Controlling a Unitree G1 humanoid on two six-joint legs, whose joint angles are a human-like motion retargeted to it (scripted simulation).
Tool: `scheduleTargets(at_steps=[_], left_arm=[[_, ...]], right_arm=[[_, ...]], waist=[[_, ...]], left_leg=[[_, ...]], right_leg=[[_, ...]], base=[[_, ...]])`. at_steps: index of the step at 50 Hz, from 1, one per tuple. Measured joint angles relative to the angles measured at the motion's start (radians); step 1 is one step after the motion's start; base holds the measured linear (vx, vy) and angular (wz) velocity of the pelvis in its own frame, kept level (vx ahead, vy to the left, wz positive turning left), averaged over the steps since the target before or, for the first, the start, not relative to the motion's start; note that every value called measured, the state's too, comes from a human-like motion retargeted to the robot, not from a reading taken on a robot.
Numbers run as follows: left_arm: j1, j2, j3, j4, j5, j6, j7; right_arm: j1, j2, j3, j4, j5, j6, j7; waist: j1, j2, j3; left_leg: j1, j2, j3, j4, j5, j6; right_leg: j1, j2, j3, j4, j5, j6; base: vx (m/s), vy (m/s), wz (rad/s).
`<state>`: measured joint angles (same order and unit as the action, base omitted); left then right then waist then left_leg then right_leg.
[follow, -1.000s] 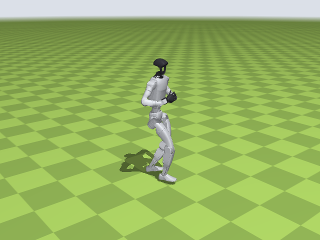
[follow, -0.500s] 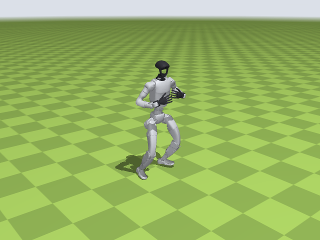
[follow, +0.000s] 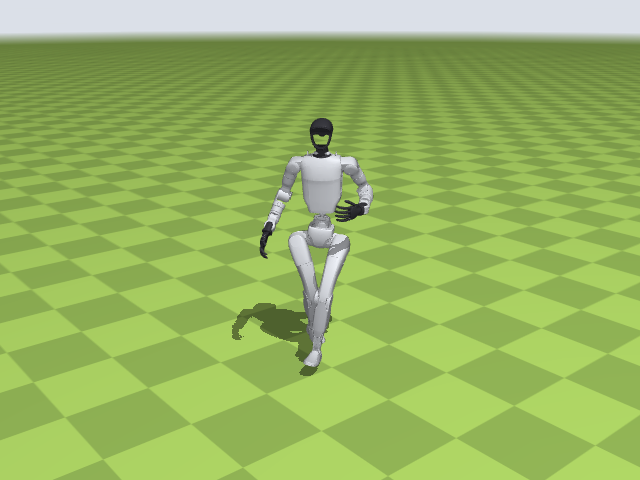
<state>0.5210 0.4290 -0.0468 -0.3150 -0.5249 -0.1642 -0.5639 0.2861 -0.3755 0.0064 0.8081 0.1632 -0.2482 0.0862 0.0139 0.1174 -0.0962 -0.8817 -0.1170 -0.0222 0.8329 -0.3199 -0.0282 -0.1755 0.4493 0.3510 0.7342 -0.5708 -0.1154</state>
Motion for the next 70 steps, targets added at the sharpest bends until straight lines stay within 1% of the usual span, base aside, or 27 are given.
scheduleTargets(at_steps=[2,4,5,7,8,11,15,20,22,25,28,30,31,32,33,35,36,37,38,39,40,45,48,53,58,63,70], left_arm=[[0.004,0.013,-0.018,0.030,0.032,0.002,0.010],[-0.013,0.036,-0.046,0.075,0.083,0.000,0.020],[-0.019,0.048,-0.060,0.090,0.106,0.002,0.020],[-0.081,0.082,-0.101,0.162,0.183,-0.001,0.025],[-0.103,0.097,-0.119,0.185,0.215,0.002,0.021],[-0.206,0.139,-0.170,0.275,0.318,0.016,0.011],[-0.371,0.176,-0.200,0.424,0.438,0.039,0.020],[-0.512,0.170,-0.185,0.695,0.526,0.080,0.092],[-0.544,0.149,-0.186,0.856,0.550,0.101,0.123],[-0.570,0.092,-0.198,1.143,0.575,0.136,0.155],[-0.570,0.013,-0.211,1.418,0.589,0.156,0.167],[-0.554,-0.034,-0.207,1.547,0.588,0.164,0.157],[-0.533,-0.047,-0.203,1.574,0.582,0.172,0.153],[-0.517,-0.060,-0.195,1.603,0.575,0.175,0.151],[-0.510,-0.073,-0.180,1.636,0.563,0.169,0.153],[-0.479,-0.091,-0.161,1.662,0.542,0.168,0.159],[-0.466,-0.095,-0.150,1.666,0.529,0.166,0.166],[-0.452,-0.096,-0.139,1.669,0.515,0.162,0.174],[-0.438,-0.092,-0.124,1.667,0.499,0.155,0.182],[-0.427,-0.094,-0.119,1.664,0.491,0.150,0.189],[-0.417,-0.099,-0.120,1.660,0.487,0.145,0.196],[-0.377,-0.090,-0.140,1.605,0.499,0.113,0.221],[-0.376,-0.089,-0.171,1.569,0.524,0.094,0.227],[-0.392,-0.073,-0.200,1.521,0.557,0.067,0.240],[-0.410,-0.051,-0.204,1.516,0.579,0.058,0.241],[-0.423,-0.034,-0.194,1.552,0.592,0.065,0.226],[-0.445,-0.024,-0.174,1.623,0.592,0.080,0.215]], right_arm=[[0.003,-0.002,0.002,0.045,-0.044,0.011,-0.010],[-0.018,0.000,0.010,0.112,-0.095,0.019,-0.022],[-0.019,0.000,0.019,0.132,-0.109,0.025,-0.024],[-0.069,0.015,0.052,0.207,-0.138,0.029,-0.019],[-0.081,0.020,0.075,0.224,-0.145,0.034,-0.012],[-0.141,0.041,0.158,0.266,-0.157,0.047,0.029],[-0.228,0.068,0.259,0.278,-0.148,0.069,0.106],[-0.319,0.092,0.354,0.283,-0.148,0.102,0.151],[-0.343,0.104,0.376,0.307,-0.167,0.118,0.156],[-0.371,0.118,0.383,0.377,-0.208,0.143,0.155],[-0.399,0.107,0.355,0.467,-0.242,0.168,0.142],[-0.420,0.091,0.331,0.512,-0.261,0.182,0.135],[-0.420,0.088,0.320,0.519,-0.266,0.186,0.131],[-0.426,0.084,0.310,0.526,-0.272,0.189,0.129],[-0.441,0.076,0.303,0.533,-0.283,0.190,0.128],[-0.448,0.076,0.291,0.528,-0.292,0.187,0.123],[-0.453,0.079,0.292,0.515,-0.297,0.183,0.120],[-0.460,0.085,0.297,0.499,-0.303,0.179,0.117],[-0.470,0.095,0.310,0.474,-0.312,0.176,0.115],[-0.478,0.102,0.324,0.451,-0.320,0.169,0.112],[-0.485,0.107,0.338,0.429,-0.329,0.160,0.110],[-0.538,0.140,0.451,0.266,-0.373,0.121,0.100],[-0.559,0.152,0.508,0.208,-0.384,0.103,0.097],[-0.557,0.166,0.549,0.189,-0.381,0.097,0.101],[-0.516,0.164,0.517,0.282,-0.373,0.118,0.107],[-0.478,0.147,0.438,0.415,-0.360,0.141,0.103],[-0.451,0.119,0.321,0.543,-0.323,0.159,0.097]], waist=[[-0.026,0.001,-0.016],[-0.040,-0.009,-0.047],[-0.057,-0.009,-0.053],[-0.054,-0.023,-0.072],[-0.058,-0.025,-0.073],[-0.041,-0.045,-0.065],[-0.005,-0.089,-0.044],[0.009,-0.136,-0.064],[0.002,-0.142,-0.087],[-0.027,-0.135,-0.128],[-0.085,-0.131,-0.164],[-0.131,-0.142,-0.179],[-0.141,-0.143,-0.173],[-0.155,-0.149,-0.174],[-0.177,-0.161,-0.189],[-0.197,-0.185,-0.190],[-0.202,-0.195,-0.194],[-0.201,-0.203,-0.201],[-0.192,-0.205,-0.215],[-0.188,-0.216,-0.223],[-0.186,-0.231,-0.227],[-0.152,-0.263,-0.270],[-0.142,-0.276,-0.299],[-0.134,-0.271,-0.349],[-0.138,-0.243,-0.391],[-0.153,-0.211,-0.422],[-0.170,-0.188,-0.424]], left_leg=[[-0.014,-0.004,0.005,0.025,0.045,-0.013],[-0.014,0.003,0.024,0.032,0.084,-0.010],[-0.022,0.006,0.030,0.064,0.086,-0.003],[-0.021,0.025,0.057,0.090,0.060,0.017],[-0.025,0.029,0.062,0.123,0.048,0.018],[-0.027,0.027,0.058,0.235,-0.008,0.009],[-0.026,0.028,0.059,0.398,-0.051,0.001],[-0.005,0.092,0.050,0.470,-0.071,0.011],[0.027,0.125,0.039,0.427,-0.085,0.021],[0.105,0.148,0.031,0.272,-0.117,0.030],[0.211,0.094,0.062,0.023,-0.144,0.040],[0.287,0.041,0.118,-0.157,-0.143,0.059],[0.289,0.038,0.151,-0.159,-0.160,0.066],[0.312,0.020,0.178,-0.214,-0.155,0.074],[0.375,-0.030,0.192,-0.375,-0.105,0.085],[0.396,-0.077,0.226,-0.436,-0.085,0.094],[0.401,-0.094,0.239,-0.455,-0.080,0.097],[0.434,-0.112,0.247,-0.537,-0.047,0.100],[0.523,-0.130,0.242,-0.745,0.042,0.104],[0.558,-0.147,0.250,-0.831,0.085,0.106],[0.566,-0.163,0.266,-0.856,0.107,0.106],[0.544,-0.149,0.343,-0.869,0.102,0.121],[0.531,-0.144,0.383,-0.875,0.115,0.128],[0.506,-0.125,0.422,-0.875,0.117,0.143],[0.483,-0.098,0.445,-0.874,0.119,0.147],[0.465,-0.071,0.467,-0.872,0.125,0.139],[0.448,-0.044,0.487,-0.867,0.151,0.122]], right_leg=[[-0.007,0.029,0.037,0.066,-0.034,-0.014],[-0.011,0.033,0.092,0.103,-0.058,-0.018],[-0.018,0.043,0.104,0.138,-0.069,-0.023],[-0.020,0.026,0.146,0.157,-0.073,-0.015],[-0.028,0.015,0.131,0.183,-0.076,-0.017],[-0.058,-0.054,0.057,0.234,-0.071,-0.016],[-0.116,-0.159,-0.001,0.254,-0.062,0.011],[-0.217,-0.300,-0.067,0.218,-0.077,0.054],[-0.258,-0.347,-0.085,0.191,-0.066,0.071],[-0.321,-0.406,-0.094,0.149,-0.035,0.103],[-0.397,-0.493,-0.117,0.160,-0.030,0.133],[-0.465,-0.598,-0.187,0.213,-0.033,0.130],[-0.499,-0.637,-0.230,0.256,-0.048,0.115],[-0.532,-0.676,-0.262,0.290,-0.065,0.103],[-0.564,-0.714,-0.273,0.306,-0.086,0.099],[-0.601,-0.746,-0.293,0.348,-0.108,0.103],[-0.613,-0.749,-0.304,0.353,-0.118,0.108],[-0.620,-0.742,-0.315,0.342,-0.123,0.110],[-0.620,-0.714,-0.330,0.300,-0.119,0.109],[-0.623,-0.709,-0.338,0.280,-0.117,0.114],[-0.629,-0.714,-0.344,0.270,-0.116,0.121],[-0.600,-0.671,-0.389,0.106,-0.072,0.136],[-0.609,-0.662,-0.375,0.066,-0.039,0.150],[-0.615,-0.620,-0.337,-0.008,0.015,0.169],[-0.618,-0.577,-0.304,-0.067,0.061,0.180],[-0.624,-0.541,-0.284,-0.106,0.098,0.190],[-0.629,-0.515,-0.277,-0.134,0.135,0.198]], base=[[0.13,-0.15,-1.56],[0.10,-0.14,-1.76],[0.06,-0.13,-1.87],[0.04,-0.11,-2.19],[0.00,-0.12,-2.39],[-0.05,-0.09,-2.61],[-0.08,0.02,-2.41],[-0.06,0.16,-1.87],[-0.02,0.27,-1.50],[0.01,0.34,-1.18],[0.01,0.39,-0.73],[-0.03,0.39,-0.64],[-0.08,0.39,-0.84],[-0.04,0.38,-0.72],[-0.01,0.35,-0.50],[-0.06,0.32,-0.52],[-0.06,0.28,-0.80],[0.03,0.25,-1.13],[0.04,0.22,-1.27],[0.00,0.19,-1.23],[-0.04,0.16,-1.10],[0.00,0.11,-1.23],[-0.03,0.05,-0.92],[0.01,0.02,-0.70],[0.01,-0.02,-0.48],[0.01,-0.05,-0.30],[0.00,-0.09,-0.13]])
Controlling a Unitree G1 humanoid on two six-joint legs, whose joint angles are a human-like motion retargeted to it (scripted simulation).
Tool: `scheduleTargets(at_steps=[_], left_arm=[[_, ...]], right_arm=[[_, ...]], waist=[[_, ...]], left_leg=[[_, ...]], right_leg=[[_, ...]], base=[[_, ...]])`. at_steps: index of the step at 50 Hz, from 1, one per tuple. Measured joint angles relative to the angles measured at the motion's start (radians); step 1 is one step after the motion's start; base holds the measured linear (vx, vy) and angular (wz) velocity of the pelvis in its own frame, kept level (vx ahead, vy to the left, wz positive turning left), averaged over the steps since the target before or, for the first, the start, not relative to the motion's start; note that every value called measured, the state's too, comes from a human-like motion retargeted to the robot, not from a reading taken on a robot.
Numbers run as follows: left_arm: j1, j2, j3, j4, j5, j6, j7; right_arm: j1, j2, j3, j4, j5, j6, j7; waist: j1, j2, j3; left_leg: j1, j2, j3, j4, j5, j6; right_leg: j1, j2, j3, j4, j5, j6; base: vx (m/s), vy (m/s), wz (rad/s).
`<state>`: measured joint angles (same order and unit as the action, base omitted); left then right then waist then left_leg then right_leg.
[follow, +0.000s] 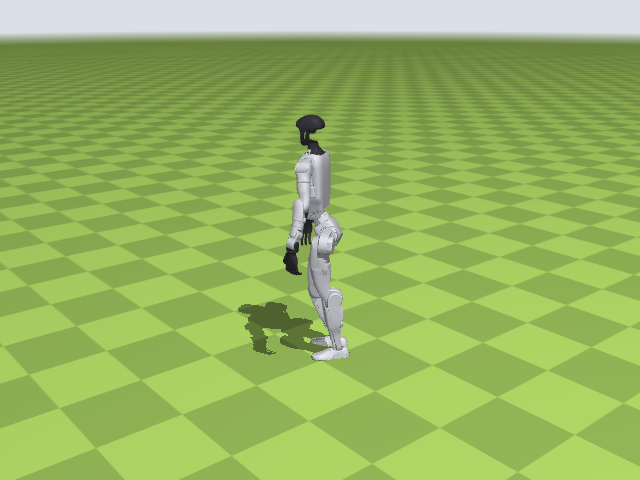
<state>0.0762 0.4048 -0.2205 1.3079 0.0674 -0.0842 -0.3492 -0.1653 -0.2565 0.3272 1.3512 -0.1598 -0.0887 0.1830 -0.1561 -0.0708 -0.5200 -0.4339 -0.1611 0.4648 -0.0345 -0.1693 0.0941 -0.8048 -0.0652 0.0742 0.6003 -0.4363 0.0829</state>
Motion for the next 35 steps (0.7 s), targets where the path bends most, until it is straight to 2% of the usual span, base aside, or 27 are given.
scheduleTargets(at_steps=[5,7,10,12,15,17,18,20,22,25,27,29,32,33,35], left_arm=[[-0.023,-0.014,0.040,0.054,-0.030,0.011,0.009],[-0.025,-0.023,0.061,0.079,-0.051,0.019,0.013],[-0.027,-0.027,0.084,0.119,-0.085,0.037,0.019],[-0.026,-0.020,0.097,0.147,-0.103,0.049,0.021],[-0.021,-0.009,0.113,0.183,-0.128,0.058,0.020],[-0.029,-0.001,0.112,0.211,-0.149,0.055,0.021],[-0.018,0.001,0.115,0.217,-0.154,0.054,0.026],[-0.001,0.003,0.119,0.230,-0.168,0.050,0.031],[0.021,-0.002,0.127,0.240,-0.166,0.054,0.041],[0.039,-0.005,0.147,0.255,-0.151,0.062,0.074],[0.040,0.014,0.160,0.264,-0.131,0.068,0.089],[0.049,0.044,0.164,0.268,-0.113,0.073,0.107],[0.025,0.116,0.157,0.270,-0.063,0.081,0.142],[0.002,0.142,0.157,0.271,-0.042,0.085,0.152],[-0.038,0.155,0.166,0.271,-0.029,0.083,0.168]], right_arm=[[0.020,0.007,-0.052,0.053,0.028,0.009,0.007],[0.028,0.013,-0.061,0.072,0.040,0.015,0.012],[0.039,0.022,-0.064,0.103,0.060,0.026,0.019],[0.039,0.033,-0.064,0.127,0.069,0.035,0.027],[0.033,0.031,-0.072,0.162,0.081,0.045,0.039],[0.017,-0.001,-0.090,0.193,0.094,0.048,0.048],[0.023,-0.011,-0.093,0.197,0.096,0.051,0.045],[0.028,-0.044,-0.104,0.204,0.104,0.060,0.043],[0.039,-0.079,-0.124,0.206,0.107,0.069,0.025],[0.048,-0.157,-0.185,0.214,0.132,0.077,-0.010],[0.049,-0.230,-0.243,0.223,0.160,0.079,-0.030],[0.057,-0.305,-0.297,0.230,0.182,0.076,-0.057],[0.056,-0.441,-0.388,0.243,0.186,0.058,-0.097],[0.053,-0.484,-0.425,0.251,0.175,0.049,-0.107],[0.051,-0.532,-0.486,0.272,0.157,0.040,-0.122]], waist=[[0.014,-0.026,0.000],[0.023,-0.053,0.002],[0.035,-0.086,0.024],[0.072,-0.071,0.045],[0.148,-0.029,0.066],[0.215,0.018,0.084],[0.220,0.030,0.082],[0.208,0.031,0.087],[0.192,0.043,0.094],[0.108,0.020,0.128],[0.057,0.004,0.150],[0.027,0.007,0.162],[0.002,0.013,0.203],[0.006,0.019,0.222],[0.019,0.036,0.243]], left_leg=[[-0.055,0.026,-0.036,0.083,0.037,-0.017],[-0.147,0.055,-0.075,0.273,0.040,-0.050],[-0.363,0.148,-0.074,0.763,-0.007,-0.073],[-0.499,0.256,-0.113,1.068,-0.074,-0.072],[-0.603,0.375,-0.190,1.306,-0.129,-0.075],[-0.603,0.434,-0.258,1.340,-0.135,-0.095],[-0.599,0.432,-0.274,1.339,-0.125,-0.097],[-0.538,0.377,-0.278,1.272,-0.090,-0.108],[-0.477,0.322,-0.288,1.208,-0.059,-0.118],[-0.362,0.158,-0.292,1.074,-0.027,-0.099],[-0.307,0.073,-0.308,1.016,-0.043,-0.081],[-0.299,0.045,-0.319,1.046,-0.174,-0.045],[-0.287,0.033,-0.309,1.100,-0.444,0.030],[-0.279,0.051,-0.289,1.114,-0.489,0.046],[-0.243,0.062,-0.285,1.079,-0.469,0.043]], right_leg=[[-0.006,0.004,0.016,-0.023,0.032,-0.009],[-0.005,-0.005,0.030,-0.028,0.038,-0.016],[0.000,-0.006,0.026,-0.006,0.028,-0.023],[-0.005,0.052,0.008,0.038,0.012,-0.035],[-0.013,0.159,-0.007,0.082,0.016,-0.047],[0.096,0.246,0.027,-0.106,0.142,-0.031],[0.082,0.271,0.055,-0.074,0.157,-0.012],[0.093,0.252,0.067,-0.041,0.217,0.020],[0.028,0.233,0.021,0.153,0.269,0.020],[-0.062,0.168,0.030,0.484,0.220,0.036],[-0.115,0.148,0.044,0.697,0.161,0.048],[-0.193,0.162,0.044,0.922,0.086,0.060],[-0.313,0.176,0.033,1.213,-0.009,0.060],[-0.339,0.181,0.023,1.261,-0.025,0.052],[-0.331,0.196,0.017,1.258,-0.022,0.029]], base=[[0.00,-0.12,-0.08],[-0.01,-0.12,-0.02],[-0.06,-0.09,-0.12],[-0.07,-0.06,-1.01],[-0.01,-0.03,-1.58],[0.07,0.01,-1.73],[0.04,0.04,-1.00],[0.05,0.06,-0.49],[-0.01,0.06,-0.48],[-0.06,0.07,0.36],[-0.10,0.07,0.33],[-0.13,0.07,-0.12],[-0.11,0.04,-0.28],[-0.07,0.00,-0.29],[-0.02,-0.01,-0.12]])
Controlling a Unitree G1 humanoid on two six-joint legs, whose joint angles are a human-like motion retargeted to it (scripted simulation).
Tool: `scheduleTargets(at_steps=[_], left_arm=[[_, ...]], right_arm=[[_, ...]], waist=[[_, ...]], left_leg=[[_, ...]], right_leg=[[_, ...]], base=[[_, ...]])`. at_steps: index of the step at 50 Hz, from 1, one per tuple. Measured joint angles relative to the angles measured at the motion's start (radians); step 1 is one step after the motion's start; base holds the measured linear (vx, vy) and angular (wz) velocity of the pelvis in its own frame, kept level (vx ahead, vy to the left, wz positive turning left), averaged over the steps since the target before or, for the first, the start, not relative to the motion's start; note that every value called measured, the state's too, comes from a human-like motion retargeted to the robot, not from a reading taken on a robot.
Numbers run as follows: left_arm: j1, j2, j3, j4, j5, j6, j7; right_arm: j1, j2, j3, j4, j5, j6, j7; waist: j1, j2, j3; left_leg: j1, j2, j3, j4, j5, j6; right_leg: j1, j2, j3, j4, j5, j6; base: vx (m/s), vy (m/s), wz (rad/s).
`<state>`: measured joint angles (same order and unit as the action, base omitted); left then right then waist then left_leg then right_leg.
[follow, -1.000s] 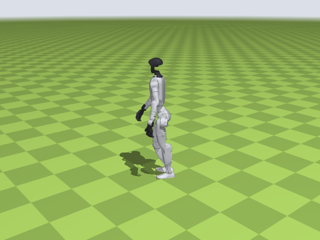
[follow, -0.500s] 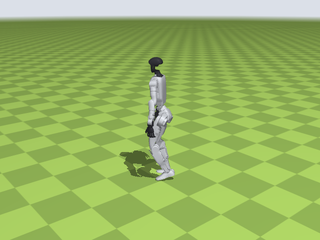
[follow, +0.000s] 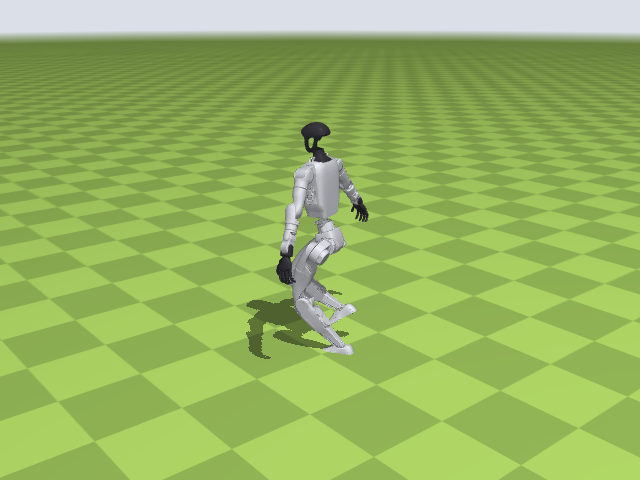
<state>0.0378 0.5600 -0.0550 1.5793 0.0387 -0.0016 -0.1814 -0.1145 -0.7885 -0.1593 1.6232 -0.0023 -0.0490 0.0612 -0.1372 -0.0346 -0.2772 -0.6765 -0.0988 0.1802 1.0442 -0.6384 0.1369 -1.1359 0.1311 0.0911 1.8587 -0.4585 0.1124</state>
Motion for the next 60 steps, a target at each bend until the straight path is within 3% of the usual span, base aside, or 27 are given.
scheduleTargets(at_steps=[2,5,8,10,15,17,18,20,24,30,32,35,38,40,44,46,48,50,53,55,58,60], left_arm=[[0.002,-0.028,0.024,0.002,-0.020,-0.007,-0.014],[0.012,-0.079,0.054,0.018,-0.069,-0.003,-0.073],[0.013,-0.100,0.053,0.043,-0.113,0.010,-0.117],[0.008,-0.093,0.049,0.052,-0.127,0.006,-0.118],[-0.021,-0.062,0.070,0.034,-0.137,-0.003,-0.108],[-0.038,-0.046,0.081,0.035,-0.139,-0.007,-0.116],[-0.049,-0.029,0.089,0.041,-0.142,-0.009,-0.124],[-0.043,-0.025,0.098,0.049,-0.145,-0.008,-0.132],[-0.010,0.034,0.148,0.086,-0.134,0.008,-0.127],[0.055,0.240,0.354,0.121,-0.105,0.041,-0.029],[0.080,0.315,0.439,0.121,-0.104,0.040,0.021],[0.102,0.366,0.503,0.121,-0.129,0.042,0.073],[0.091,0.412,0.512,0.121,-0.139,0.021,0.119],[0.069,0.432,0.495,0.120,-0.133,0.001,0.147],[0.001,0.369,0.427,0.078,-0.105,0.005,0.192],[-0.051,0.270,0.351,0.052,-0.095,0.025,0.191],[-0.104,0.155,0.250,0.025,-0.096,0.043,0.168],[-0.127,0.066,0.158,-0.003,-0.109,0.043,0.124],[-0.115,0.006,0.062,-0.055,-0.146,0.029,0.033],[-0.096,0.000,0.018,-0.084,-0.185,0.017,-0.030],[-0.066,0.014,-0.021,-0.103,-0.238,0.007,-0.110],[-0.051,0.033,-0.034,-0.107,-0.248,0.007,-0.134]], right_arm=[[-0.008,0.008,-0.001,0.014,-0.020,0.009,-0.005],[-0.026,0.072,0.047,0.008,-0.050,0.032,0.007],[-0.038,0.133,0.097,-0.017,-0.055,0.048,0.032],[-0.055,0.168,0.121,-0.033,-0.046,0.048,0.038],[-0.098,0.261,0.161,-0.048,-0.040,0.035,0.057],[-0.114,0.299,0.173,-0.032,-0.048,0.038,0.074],[-0.130,0.315,0.175,-0.015,-0.050,0.040,0.087],[-0.121,0.321,0.167,0.006,-0.044,0.046,0.103],[-0.096,0.222,0.098,0.056,-0.018,0.060,0.111],[-0.015,-0.106,-0.105,0.077,-0.038,0.087,0.047],[0.056,-0.192,-0.204,0.077,-0.073,0.081,0.032],[0.117,-0.276,-0.257,0.077,-0.066,0.078,0.003],[0.158,-0.329,-0.285,0.067,-0.054,0.058,-0.016],[0.176,-0.349,-0.299,0.039,-0.051,0.044,-0.037],[0.166,-0.322,-0.294,-0.043,-0.090,0.024,-0.110],[0.123,-0.267,-0.242,-0.090,-0.132,0.025,-0.145],[0.050,-0.193,-0.152,-0.131,-0.172,0.036,-0.157],[-0.031,-0.103,-0.034,-0.158,-0.193,0.047,-0.137],[-0.121,0.050,0.141,-0.190,-0.191,0.049,-0.058],[-0.156,0.145,0.232,-0.211,-0.173,0.046,0.005],[-0.188,0.254,0.342,-0.235,-0.144,0.047,0.098],[-0.209,0.302,0.401,-0.252,-0.134,0.045,0.142]], waist=[[-0.029,0.009,-0.029],[-0.096,0.011,-0.107],[-0.104,0.037,-0.178],[-0.080,0.064,-0.221],[-0.047,0.080,-0.243],[-0.028,0.095,-0.243],[-0.010,0.113,-0.243],[-0.006,0.114,-0.243],[-0.020,0.093,-0.243],[-0.057,0.029,-0.242],[-0.072,0.008,-0.192],[-0.097,-0.030,-0.190],[-0.116,-0.054,-0.187],[-0.120,-0.053,-0.181],[-0.095,-0.024,-0.129],[-0.069,-0.003,-0.088],[-0.039,0.015,-0.055],[-0.013,0.026,-0.041],[0.015,0.027,-0.048],[0.037,0.025,-0.066],[0.079,0.028,-0.109],[0.101,0.026,-0.133]], left_leg=[[0.045,-0.038,-0.036,-0.128,0.183,-0.055],[0.092,-0.064,0.003,-0.335,0.540,-0.127],[0.119,-0.077,0.057,-0.514,0.633,-0.149],[0.143,-0.063,0.097,-0.625,0.611,-0.139],[0.118,-0.048,0.170,-0.657,0.351,-0.110],[0.133,-0.041,0.174,-0.714,0.351,-0.127],[0.182,-0.033,0.166,-0.834,0.397,-0.133],[0.200,-0.039,0.168,-0.879,0.440,-0.141],[0.229,-0.072,0.165,-0.909,0.446,-0.130],[0.292,-0.142,0.153,-0.826,0.408,-0.116],[0.328,-0.102,0.159,-0.655,0.423,-0.133],[0.307,-0.060,0.213,-0.410,0.507,-0.153],[0.274,0.057,0.284,-0.050,0.441,-0.101],[0.259,0.182,0.321,0.229,0.347,-0.040],[0.222,0.416,0.288,0.654,0.138,0.087],[0.184,0.475,0.245,0.734,0.068,0.112],[0.140,0.493,0.216,0.732,0.034,0.108],[0.103,0.480,0.209,0.669,0.032,0.083],[0.060,0.424,0.210,0.498,0.076,0.020],[0.036,0.382,0.208,0.358,0.125,-0.026],[-0.014,0.327,0.184,0.151,0.224,-0.087],[-0.048,0.283,0.153,0.032,0.271,-0.110]], right_leg=[[0.078,-0.006,0.038,-0.131,0.024,-0.013],[0.188,-0.059,0.110,-0.409,0.110,-0.020],[0.238,-0.083,0.155,-0.709,0.177,-0.018],[0.261,-0.085,0.161,-0.909,0.200,-0.025],[0.239,-0.120,0.135,-1.052,0.019,-0.035],[0.254,-0.116,0.122,-1.119,0.020,-0.024],[0.301,-0.100,0.115,-1.237,0.066,-0.018],[0.298,-0.101,0.122,-1.247,0.098,-0.001],[0.253,-0.125,0.133,-1.178,0.099,0.022],[0.202,-0.195,0.132,-1.050,0.087,0.025],[0.296,-0.201,0.099,-1.058,0.139,0.031],[0.284,-0.203,0.077,-0.980,0.229,0.039],[0.259,-0.184,0.025,-0.914,0.244,0.021],[0.250,-0.154,-0.020,-0.858,0.183,-0.015],[0.231,-0.081,-0.097,-0.665,-0.114,-0.121],[0.220,-0.050,-0.112,-0.578,-0.219,-0.143],[0.222,-0.030,-0.110,-0.544,-0.248,-0.137],[0.239,-0.021,-0.091,-0.566,-0.214,-0.113],[0.283,-0.023,-0.043,-0.696,-0.071,-0.053],[0.311,-0.031,-0.023,-0.821,0.060,-0.013],[0.315,-0.035,-0.021,-0.995,0.349,0.053],[0.304,-0.032,-0.022,-1.079,0.447,0.076]], base=[[0.09,-0.06,0.42],[0.13,-0.07,0.78],[0.11,-0.03,-0.01],[0.06,-0.01,-0.64],[-0.02,-0.01,-0.53],[0.08,0.02,-0.67],[0.15,0.04,-0.76],[0.08,0.02,-0.30],[0.14,0.04,0.14],[0.29,0.01,0.40],[0.38,-0.04,0.25],[0.26,-0.09,0.00],[0.22,-0.11,-0.20],[0.21,-0.12,-0.23],[0.19,-0.10,-0.29],[0.15,-0.01,-0.40],[0.14,0.05,-0.48],[0.15,0.09,-0.58],[0.16,0.10,-0.67],[0.16,0.07,-0.85],[0.13,0.05,-1.05],[0.09,0.03,-1.03]])
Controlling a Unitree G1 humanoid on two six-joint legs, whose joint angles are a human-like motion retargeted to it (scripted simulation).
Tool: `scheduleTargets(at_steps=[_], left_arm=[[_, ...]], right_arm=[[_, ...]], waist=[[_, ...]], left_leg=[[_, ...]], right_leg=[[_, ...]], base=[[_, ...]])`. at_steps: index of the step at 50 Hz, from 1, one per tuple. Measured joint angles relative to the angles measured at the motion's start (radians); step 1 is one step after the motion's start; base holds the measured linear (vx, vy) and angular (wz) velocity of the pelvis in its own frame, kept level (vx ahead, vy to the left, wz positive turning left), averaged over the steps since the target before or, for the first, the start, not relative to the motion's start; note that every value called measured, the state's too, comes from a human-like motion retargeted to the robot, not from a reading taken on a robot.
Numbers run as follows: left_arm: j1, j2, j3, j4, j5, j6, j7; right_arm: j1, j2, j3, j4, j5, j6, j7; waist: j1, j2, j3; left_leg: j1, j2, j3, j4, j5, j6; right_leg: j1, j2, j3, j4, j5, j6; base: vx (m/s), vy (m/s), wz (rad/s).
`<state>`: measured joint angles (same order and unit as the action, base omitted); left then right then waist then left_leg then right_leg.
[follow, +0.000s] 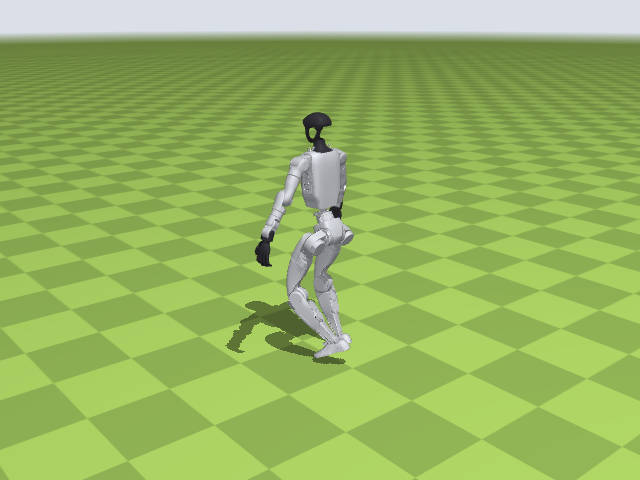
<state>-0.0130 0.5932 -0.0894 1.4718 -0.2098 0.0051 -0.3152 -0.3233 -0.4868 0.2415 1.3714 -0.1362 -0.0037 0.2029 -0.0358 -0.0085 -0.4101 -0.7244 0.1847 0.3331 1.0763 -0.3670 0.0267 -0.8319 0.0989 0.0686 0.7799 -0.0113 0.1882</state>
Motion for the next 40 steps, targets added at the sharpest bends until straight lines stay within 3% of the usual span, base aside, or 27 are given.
scheduleTargets(at_steps=[3,10,16,20,25,28,33,35,37,40], left_arm=[[0.013,0.036,-0.002,-0.001,0.020,-0.003,0.025],[0.013,0.054,0.024,0.018,0.081,-0.024,0.105],[0.015,-0.050,0.030,0.066,0.091,-0.031,0.111],[0.025,-0.108,0.029,0.066,0.121,-0.036,0.133],[-0.007,-0.108,0.011,0.034,0.165,-0.045,0.220],[-0.034,-0.130,0.025,0.012,0.115,-0.057,0.239],[0.019,-0.209,0.045,-0.005,0.009,-0.064,0.118],[0.046,-0.233,0.040,-0.011,-0.018,-0.063,0.061],[0.073,-0.250,0.022,-0.014,-0.037,-0.060,0.015],[0.108,-0.265,-0.005,-0.024,-0.032,-0.067,0.003]], right_arm=[[-0.030,0.036,0.061,-0.020,0.002,-0.009,0.021],[-0.067,0.046,0.095,-0.009,-0.013,-0.029,-0.007],[-0.010,0.011,0.047,0.045,-0.024,-0.030,-0.050],[0.038,-0.026,-0.005,0.068,0.002,-0.035,-0.095],[0.074,-0.071,-0.087,0.061,0.015,-0.076,-0.189],[0.093,-0.058,-0.130,0.075,0.024,-0.082,-0.200],[0.136,0.009,-0.114,0.105,0.040,-0.059,-0.116],[0.154,0.031,-0.107,0.104,0.051,-0.053,-0.089],[0.171,0.045,-0.101,0.098,0.072,-0.054,-0.074],[0.184,0.058,-0.097,0.073,0.101,-0.070,-0.083]], waist=[[0.013,-0.019,-0.011],[0.005,-0.075,0.036],[-0.036,-0.096,0.076],[-0.070,-0.094,0.102],[-0.087,-0.078,0.167],[-0.081,-0.049,0.188],[-0.139,-0.012,0.105],[-0.155,0.010,0.073],[-0.153,0.046,0.052],[-0.145,0.088,0.030]], left_leg=[[-0.023,-0.079,-0.059,-0.143,0.024,-0.002],[0.017,-0.222,-0.155,-0.336,-0.045,0.032],[0.083,-0.310,-0.170,-0.354,-0.075,0.074],[0.095,-0.362,-0.187,-0.241,-0.193,0.111],[0.114,-0.351,-0.150,-0.057,-0.434,0.155],[0.204,-0.347,-0.171,-0.149,-0.362,0.133],[0.304,-0.330,-0.177,-0.396,0.119,0.003],[0.292,-0.302,-0.161,-0.393,0.205,-0.028],[0.266,-0.240,-0.139,-0.310,0.177,-0.034],[0.232,-0.135,-0.097,-0.135,0.045,-0.004]], right_leg=[[-0.009,-0.003,0.005,-0.040,0.033,0.014],[0.010,-0.054,0.022,0.035,-0.186,-0.028],[-0.031,-0.082,0.073,0.249,-0.229,-0.013],[-0.111,-0.090,0.079,0.507,-0.236,-0.003],[-0.201,-0.120,0.034,0.813,-0.384,-0.020],[-0.148,-0.123,0.012,0.798,-0.397,-0.042],[-0.024,-0.104,0.063,0.556,-0.283,-0.058],[0.010,-0.073,0.091,0.445,-0.237,-0.054],[0.052,-0.007,0.115,0.318,-0.205,-0.049],[0.102,0.075,0.134,0.190,-0.223,-0.072]], base=[[0.07,0.03,-0.76],[0.06,0.05,-0.38],[0.05,0.10,0.03],[0.03,0.07,-0.14],[0.11,0.03,-0.23],[0.23,-0.02,0.00],[0.28,-0.07,0.43],[0.21,-0.05,0.27],[0.15,-0.03,-0.12],[0.09,-0.02,-0.27]])
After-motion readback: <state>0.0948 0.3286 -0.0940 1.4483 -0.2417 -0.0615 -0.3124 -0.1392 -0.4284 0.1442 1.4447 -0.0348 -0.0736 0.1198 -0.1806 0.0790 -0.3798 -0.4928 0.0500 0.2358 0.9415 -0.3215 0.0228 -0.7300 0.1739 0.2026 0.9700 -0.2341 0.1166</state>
